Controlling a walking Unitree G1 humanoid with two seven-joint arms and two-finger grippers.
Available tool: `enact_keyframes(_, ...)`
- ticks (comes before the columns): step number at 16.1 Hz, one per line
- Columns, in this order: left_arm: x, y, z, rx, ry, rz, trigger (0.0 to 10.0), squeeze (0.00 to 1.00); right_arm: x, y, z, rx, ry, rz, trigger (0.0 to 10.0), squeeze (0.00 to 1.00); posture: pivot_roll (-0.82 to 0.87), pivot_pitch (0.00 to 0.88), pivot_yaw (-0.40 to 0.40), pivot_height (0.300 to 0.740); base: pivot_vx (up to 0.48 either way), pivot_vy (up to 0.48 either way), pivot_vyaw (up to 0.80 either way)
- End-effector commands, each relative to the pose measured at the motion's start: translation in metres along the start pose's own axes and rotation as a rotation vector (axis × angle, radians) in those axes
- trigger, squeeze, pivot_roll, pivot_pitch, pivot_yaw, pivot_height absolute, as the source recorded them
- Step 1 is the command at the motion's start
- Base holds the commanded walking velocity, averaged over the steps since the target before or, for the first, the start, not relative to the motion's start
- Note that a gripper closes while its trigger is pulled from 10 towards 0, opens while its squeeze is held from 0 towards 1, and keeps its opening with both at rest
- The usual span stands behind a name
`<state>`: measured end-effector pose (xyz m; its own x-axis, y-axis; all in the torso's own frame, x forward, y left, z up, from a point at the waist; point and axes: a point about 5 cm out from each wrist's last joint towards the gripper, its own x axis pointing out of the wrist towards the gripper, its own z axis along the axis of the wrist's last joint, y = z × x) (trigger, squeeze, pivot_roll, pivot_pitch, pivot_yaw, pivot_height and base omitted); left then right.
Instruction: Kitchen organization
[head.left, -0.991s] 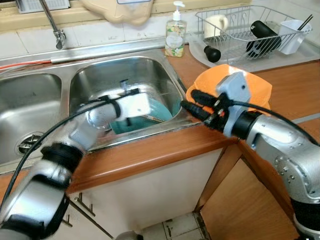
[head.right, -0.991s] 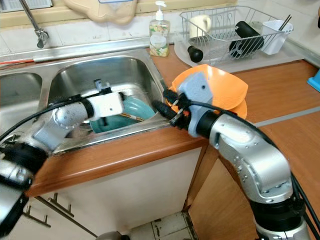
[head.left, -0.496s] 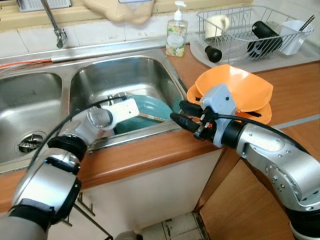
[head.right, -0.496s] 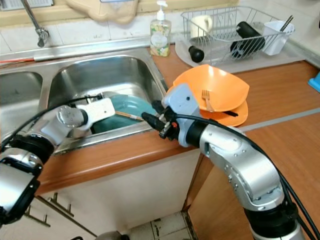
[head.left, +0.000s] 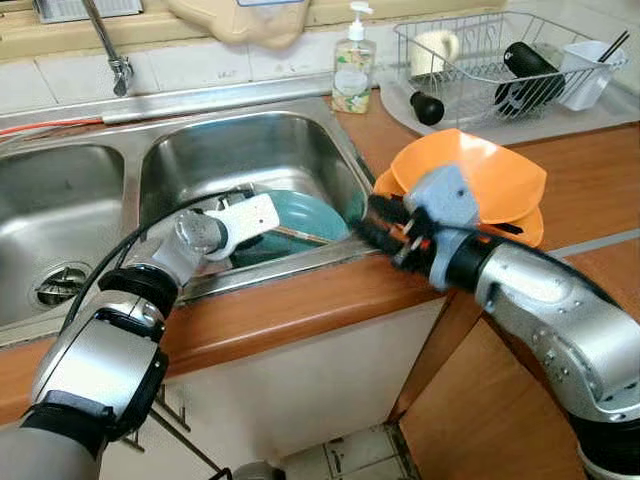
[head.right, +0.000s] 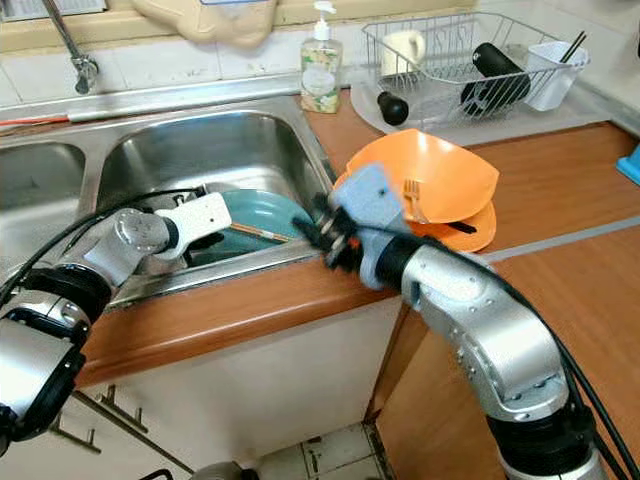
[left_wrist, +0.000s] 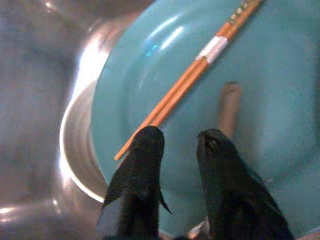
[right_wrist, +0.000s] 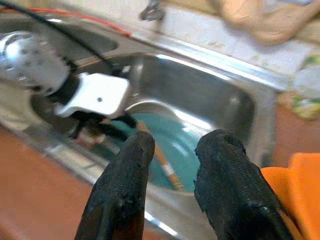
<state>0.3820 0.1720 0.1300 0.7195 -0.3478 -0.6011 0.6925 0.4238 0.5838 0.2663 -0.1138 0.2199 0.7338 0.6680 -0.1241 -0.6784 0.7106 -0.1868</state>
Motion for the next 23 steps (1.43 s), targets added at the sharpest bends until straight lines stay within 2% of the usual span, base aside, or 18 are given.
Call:
enact_keyframes(1,-0.004,0.008,0.004,-0.004,-0.033,0.03,10.0,1.0,-0.002,-0.008,0.009,-0.01,-0.048,-0.058,10.0,0.0,-0.13,0.0,0.05,0.74,0.0,0.0,0.0)
enact_keyframes(2,-0.008,0.013,0.007,0.0,-0.088,0.068,10.0,1.0,-0.008,-0.019,0.015,0.017,-0.084,-0.123,10.0,1.0,-0.13,0.0,0.053,0.74,0.0,0.0,0.0)
enact_keyframes(3,-0.011,0.017,0.01,-0.011,-0.128,0.093,10.0,1.0,-0.013,-0.025,0.018,0.034,-0.104,-0.157,10.0,1.0,-0.13,0.0,0.055,0.74,0.0,0.0,0.0)
enact_keyframes(6,-0.024,0.021,0.023,-0.11,-0.357,0.144,10.0,1.0,-0.032,-0.039,0.022,0.008,-0.126,-0.249,10.0,1.0,-0.13,0.0,0.052,0.74,0.0,0.0,0.0)
enact_keyframes(7,-0.034,0.019,0.034,-0.197,-0.515,0.133,10.0,0.52,-0.045,-0.046,0.019,0.009,-0.126,-0.281,10.0,1.0,-0.13,0.0,0.053,0.74,0.0,0.0,0.0)
enact_keyframes(8,-0.041,0.014,0.04,-0.232,-0.599,0.101,10.0,0.0,-0.052,-0.05,0.016,0.013,-0.12,-0.294,10.0,1.0,-0.12,0.0,0.054,0.74,0.0,0.0,0.0)
enact_keyframes(9,-0.048,0.007,0.044,-0.237,-0.659,0.065,10.0,0.0,-0.058,-0.051,0.014,0.017,-0.115,-0.297,10.0,1.0,-0.12,0.0,0.055,0.74,0.0,0.0,0.0)
enact_keyframes(11,-0.055,-0.008,0.046,-0.248,-0.721,-0.003,10.0,0.0,-0.069,-0.054,0.009,0.038,-0.108,-0.299,10.0,1.0,-0.12,0.0,0.049,0.74,0.0,0.0,0.0)
enact_keyframes(12,-0.057,-0.012,0.045,-0.253,-0.73,-0.021,10.0,0.0,-0.071,-0.054,0.007,0.04,-0.103,-0.302,10.0,1.0,-0.12,0.0,0.05,0.74,0.0,0.0,0.0)
enact_keyframes(13,-0.062,-0.024,0.043,-0.27,-0.74,-0.073,10.0,0.0,-0.077,-0.053,0.002,0.054,-0.084,-0.332,10.0,1.0,-0.11,0.0,0.053,0.74,0.0,0.0,0.0)
enact_keyframes(14,-0.071,-0.035,0.044,-0.313,-0.768,-0.125,10.0,0.0,-0.082,-0.052,-0.007,0.071,-0.054,-0.367,10.0,0.06,-0.11,0.0,0.056,0.74,0.0,0.0,0.0)
enact_keyframes(15,-0.076,-0.04,0.045,-0.328,-0.774,-0.142,10.0,0.0,-0.083,-0.052,-0.013,0.088,-0.03,-0.382,10.0,0.0,-0.11,0.0,0.058,0.74,0.0,0.0,0.0)
enact_keyframes(16,-0.079,-0.045,0.046,-0.345,-0.778,-0.156,10.0,0.0,-0.085,-0.053,-0.025,0.121,0.017,-0.416,10.0,0.0,-0.11,0.0,0.058,0.74,0.0,0.0,0.0)
enact_keyframes(17,-0.08,-0.047,0.046,-0.35,-0.78,-0.163,10.0,0.0,-0.085,-0.052,-0.027,0.128,0.019,-0.413,6.5,0.0,-0.11,0.0,0.06,0.74,0.0,0.0,0.0)
enact_keyframes(18,-0.082,-0.052,0.047,-0.362,-0.782,-0.185,10.0,0.0,-0.083,-0.048,-0.03,0.162,0.006,-0.387,0.9,0.0,-0.11,0.0,0.06,0.74,0.0,0.0,0.0)
enact_keyframes(19,-0.083,-0.054,0.047,-0.366,-0.782,-0.191,10.0,0.0,-0.081,-0.046,-0.031,0.166,0.008,-0.377,0.0,0.0,-0.11,0.0,0.06,0.74,0.0,0.0,0.0)
enact_keyframes(23,-0.088,-0.057,0.051,-0.395,-0.772,-0.193,10.0,0.0,-0.071,-0.043,-0.038,0.188,0.008,-0.382,0.0,0.0,-0.1,0.0,0.056,0.74,0.0,0.0,0.0)
